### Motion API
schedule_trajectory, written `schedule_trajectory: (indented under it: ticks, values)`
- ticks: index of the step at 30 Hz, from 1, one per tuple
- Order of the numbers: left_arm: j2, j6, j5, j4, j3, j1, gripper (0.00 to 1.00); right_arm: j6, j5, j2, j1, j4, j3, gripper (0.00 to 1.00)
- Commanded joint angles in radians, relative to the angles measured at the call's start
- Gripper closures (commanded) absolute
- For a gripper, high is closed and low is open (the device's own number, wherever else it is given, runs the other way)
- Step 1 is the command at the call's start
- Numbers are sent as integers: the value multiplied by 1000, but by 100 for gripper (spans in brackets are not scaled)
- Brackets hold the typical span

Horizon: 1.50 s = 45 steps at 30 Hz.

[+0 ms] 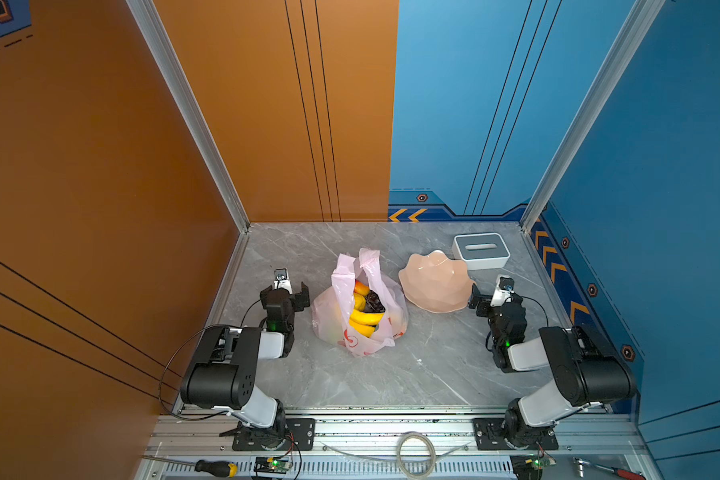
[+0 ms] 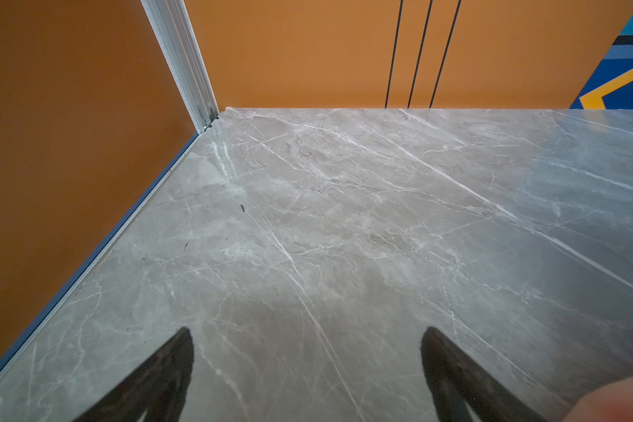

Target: Place the fruits into the plastic bag

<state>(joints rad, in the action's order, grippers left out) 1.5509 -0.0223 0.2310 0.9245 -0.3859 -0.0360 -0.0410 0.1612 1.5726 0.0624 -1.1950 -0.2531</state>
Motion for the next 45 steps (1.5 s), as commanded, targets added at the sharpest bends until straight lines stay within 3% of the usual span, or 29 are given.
schedule_trajectory:
  ticks: [1,8,45]
  values:
    - [11,12,4,16,17,-7,2,-6,17,-22,-10,123,-41,0]
    - [11,12,4,16,17,-7,2,-15,-6,-26,-21,283,-118,0]
    - [13,13,7,16,15,-8,2,-19,-17,-25,-29,279,-118,0]
